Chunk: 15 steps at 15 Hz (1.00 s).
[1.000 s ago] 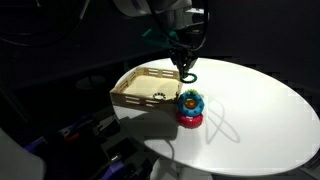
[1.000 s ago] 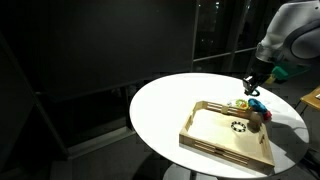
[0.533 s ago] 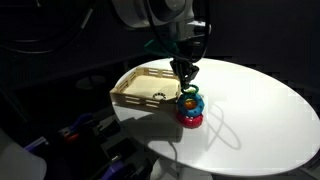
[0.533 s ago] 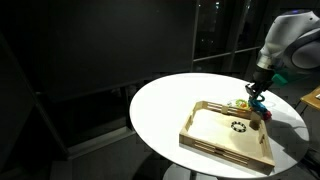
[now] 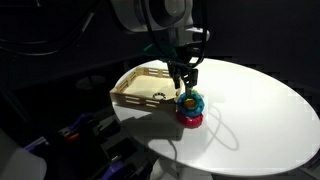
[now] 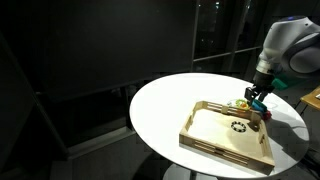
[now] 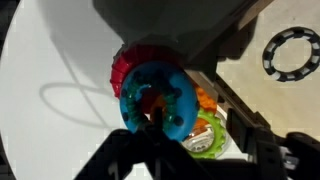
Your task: Move the green ring from the tray to the pile of rings on the table
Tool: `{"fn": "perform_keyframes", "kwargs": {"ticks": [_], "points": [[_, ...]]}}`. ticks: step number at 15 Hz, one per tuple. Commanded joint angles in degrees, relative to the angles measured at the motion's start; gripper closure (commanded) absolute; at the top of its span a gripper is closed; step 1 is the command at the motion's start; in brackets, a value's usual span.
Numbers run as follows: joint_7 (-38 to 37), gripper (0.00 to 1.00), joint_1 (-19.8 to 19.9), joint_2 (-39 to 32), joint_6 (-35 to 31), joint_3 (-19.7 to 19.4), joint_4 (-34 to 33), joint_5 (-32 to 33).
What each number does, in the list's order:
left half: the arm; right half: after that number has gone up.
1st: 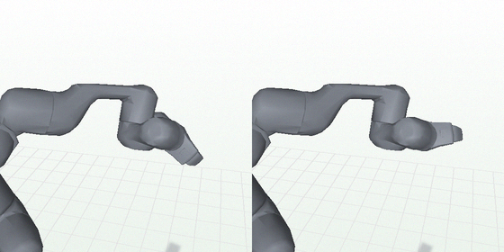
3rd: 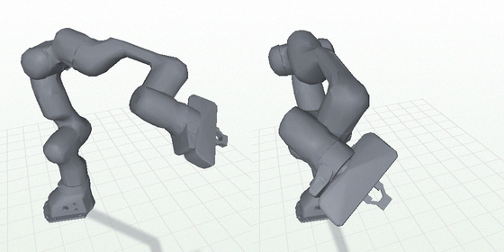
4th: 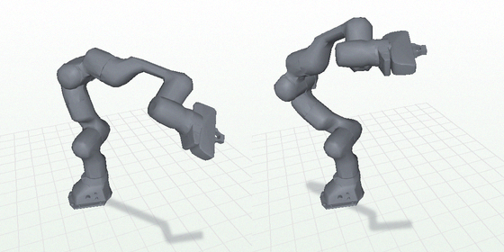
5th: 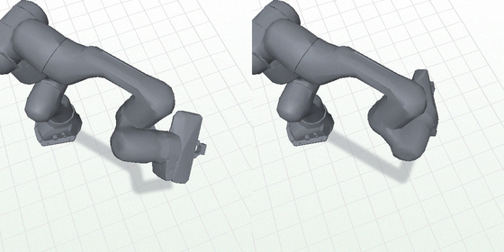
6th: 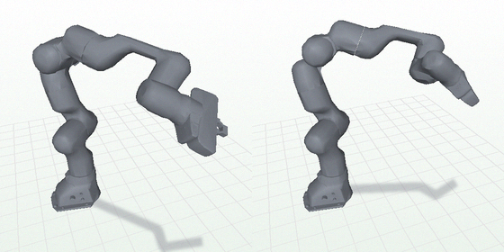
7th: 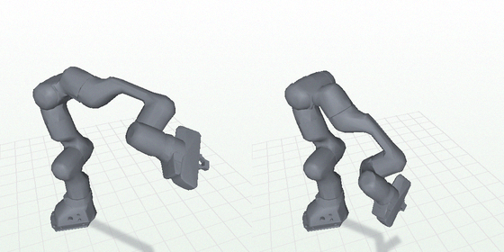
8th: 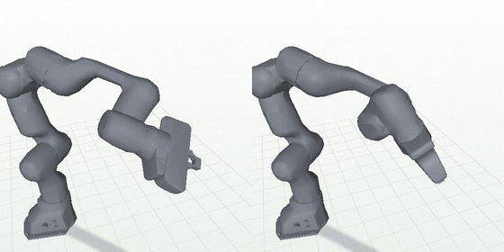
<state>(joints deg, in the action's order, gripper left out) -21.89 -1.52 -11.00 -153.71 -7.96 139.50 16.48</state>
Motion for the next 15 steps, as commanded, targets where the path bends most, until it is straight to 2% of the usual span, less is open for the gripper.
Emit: {"fn": "perform_keyframes", "kwargs": {"ticks": [1,4,7,11,15], "points": [[1.4,0.01,-0.1,1.3,2.0,0.7,-0.4,-1.7],[6.0,0.0,0.6,3.0,2.5,3.2,0.7,-7.1],[12.5,0.0,1.1,5.3,5.6,5.5,0.9,-13.8],[14.1,0.0,0.9,9.3,12.9,5.6,0.7,-13.5],[15.9,0.0,1.3,14.1,24.6,5.6,-0.1,-13.5]]}}
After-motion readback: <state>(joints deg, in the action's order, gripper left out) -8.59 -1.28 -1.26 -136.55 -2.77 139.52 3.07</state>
